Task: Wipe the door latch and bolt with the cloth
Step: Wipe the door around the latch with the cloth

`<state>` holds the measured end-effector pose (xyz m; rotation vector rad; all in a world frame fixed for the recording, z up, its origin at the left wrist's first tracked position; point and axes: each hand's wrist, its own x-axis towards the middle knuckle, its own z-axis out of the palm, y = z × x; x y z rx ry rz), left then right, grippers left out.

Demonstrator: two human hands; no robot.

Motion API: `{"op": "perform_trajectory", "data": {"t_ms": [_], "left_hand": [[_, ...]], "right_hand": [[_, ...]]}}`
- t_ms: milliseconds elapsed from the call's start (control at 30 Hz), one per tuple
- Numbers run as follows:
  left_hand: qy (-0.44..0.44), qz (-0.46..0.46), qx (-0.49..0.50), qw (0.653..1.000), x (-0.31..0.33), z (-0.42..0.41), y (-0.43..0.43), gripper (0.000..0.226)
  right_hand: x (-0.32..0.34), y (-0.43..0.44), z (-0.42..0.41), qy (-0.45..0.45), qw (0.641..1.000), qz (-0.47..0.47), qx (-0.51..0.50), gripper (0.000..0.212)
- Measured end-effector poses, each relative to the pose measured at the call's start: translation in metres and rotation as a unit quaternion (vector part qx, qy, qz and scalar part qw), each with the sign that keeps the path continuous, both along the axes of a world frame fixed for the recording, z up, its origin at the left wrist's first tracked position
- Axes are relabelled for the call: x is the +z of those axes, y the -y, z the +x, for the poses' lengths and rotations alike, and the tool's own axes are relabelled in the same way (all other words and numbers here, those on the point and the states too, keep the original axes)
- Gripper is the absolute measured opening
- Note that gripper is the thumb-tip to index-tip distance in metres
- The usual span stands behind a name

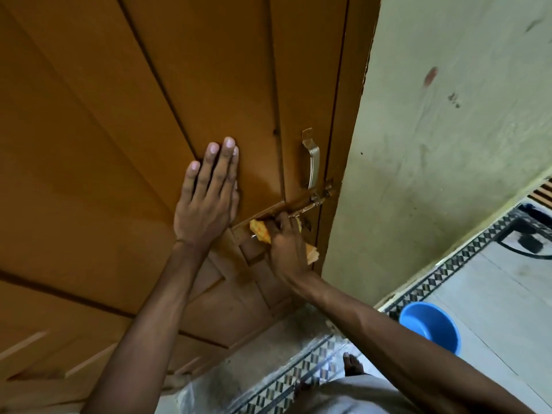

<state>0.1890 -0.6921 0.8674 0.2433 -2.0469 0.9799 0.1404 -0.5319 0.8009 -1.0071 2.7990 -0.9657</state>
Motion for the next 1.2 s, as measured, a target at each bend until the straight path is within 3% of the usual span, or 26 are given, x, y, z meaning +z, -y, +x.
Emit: {"op": "perform_trajectory", "data": {"t_ms": [100, 200, 333, 467, 567, 767, 1000, 1200], "left_hand": [[0.012, -0.007, -0.024, 1.000, -0.007, -0.002, -0.002, 0.064], [0.010, -0.019, -0.010, 1.000, -0.008, -0.004, 0.001, 0.063], [0.006, -0.023, -0.011, 1.000, -0.006, -0.003, 0.000, 0.063], [-0.001, -0.015, -0.020, 1.000, -0.008, -0.004, 0.000, 0.062], [-0.005, -0.014, -0.017, 1.000, -0.008, -0.005, 0.000, 0.063], [-0.013, -0.020, -0.012, 1.000, -0.008, -0.006, -0.001, 0.064], [-0.008, -0.025, -0.008, 1.000, -0.010, -0.006, 0.000, 0.064], [-0.020, -0.017, -0.003, 1.000, -0.009, -0.006, 0.000, 0.064]], "right_hand": [[-0.004, 0.012, 0.009, 0.033, 0.999, -0.007, 0.033, 0.060], [-0.005, 0.015, 0.011, 0.009, 0.997, 0.006, 0.077, 0.043], [0.022, -0.009, 0.006, 0.006, 0.987, -0.021, 0.162, 0.047], [0.010, -0.038, -0.017, 0.053, 0.987, -0.151, -0.016, 0.034], [-0.002, -0.051, -0.052, 0.036, 0.972, -0.164, -0.165, 0.019], [-0.016, -0.029, -0.076, 0.042, 0.961, -0.175, -0.212, 0.034], [-0.039, -0.016, -0.059, -0.018, 0.979, -0.176, -0.100, 0.020], [-0.035, -0.024, -0.057, -0.020, 0.990, -0.115, 0.077, 0.039]]}}
